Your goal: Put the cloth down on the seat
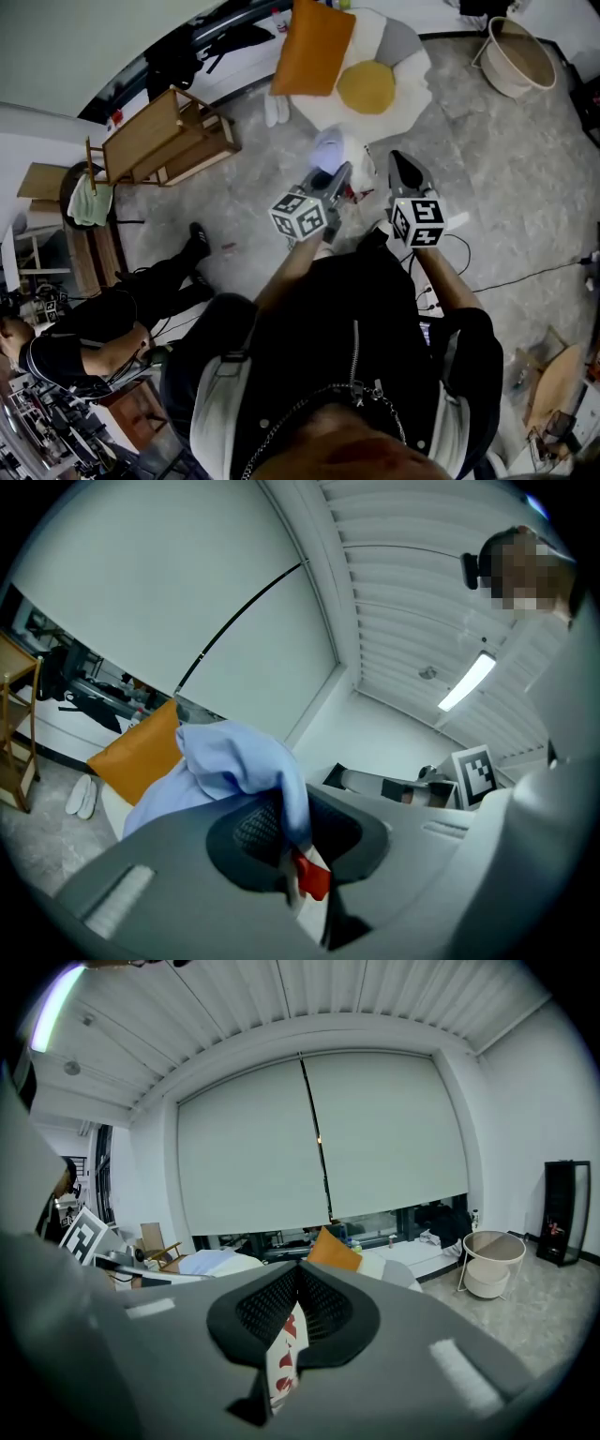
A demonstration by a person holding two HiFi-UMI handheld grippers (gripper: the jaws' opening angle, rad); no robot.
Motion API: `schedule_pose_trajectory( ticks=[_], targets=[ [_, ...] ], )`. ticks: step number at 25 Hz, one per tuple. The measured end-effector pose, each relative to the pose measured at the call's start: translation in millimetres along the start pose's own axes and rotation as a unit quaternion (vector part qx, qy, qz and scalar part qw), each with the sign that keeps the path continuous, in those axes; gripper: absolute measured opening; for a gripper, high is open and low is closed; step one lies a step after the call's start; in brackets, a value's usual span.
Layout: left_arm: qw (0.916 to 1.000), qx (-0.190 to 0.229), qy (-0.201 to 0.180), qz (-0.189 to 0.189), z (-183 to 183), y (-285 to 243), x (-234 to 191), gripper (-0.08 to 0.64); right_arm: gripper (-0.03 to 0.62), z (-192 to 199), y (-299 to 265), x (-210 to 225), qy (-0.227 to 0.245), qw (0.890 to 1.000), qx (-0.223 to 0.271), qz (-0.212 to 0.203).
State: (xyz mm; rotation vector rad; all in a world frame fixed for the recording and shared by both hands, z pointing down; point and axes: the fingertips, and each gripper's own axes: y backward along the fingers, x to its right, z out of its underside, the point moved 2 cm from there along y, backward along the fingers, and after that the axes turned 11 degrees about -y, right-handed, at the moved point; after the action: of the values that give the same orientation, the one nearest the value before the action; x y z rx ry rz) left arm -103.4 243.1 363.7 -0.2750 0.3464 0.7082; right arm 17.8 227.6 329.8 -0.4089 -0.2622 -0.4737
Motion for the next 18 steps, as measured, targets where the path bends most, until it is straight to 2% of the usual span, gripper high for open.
schedule_pose_trajectory(
  ticks=[14, 18],
  targets=[
    [0.9972, 0.023, 0.024, -0.067, -3, -75, 1, 0.052, -0.006, -30, -19, 90, -0.006, 0.999, -0.013, -0.047],
    [0.997, 0.019, 0.026, -0.071, -1, -89, 8, 0.052, -0.006, -30, -16, 107, -0.008, 0.999, -0.021, -0.05]
  ],
)
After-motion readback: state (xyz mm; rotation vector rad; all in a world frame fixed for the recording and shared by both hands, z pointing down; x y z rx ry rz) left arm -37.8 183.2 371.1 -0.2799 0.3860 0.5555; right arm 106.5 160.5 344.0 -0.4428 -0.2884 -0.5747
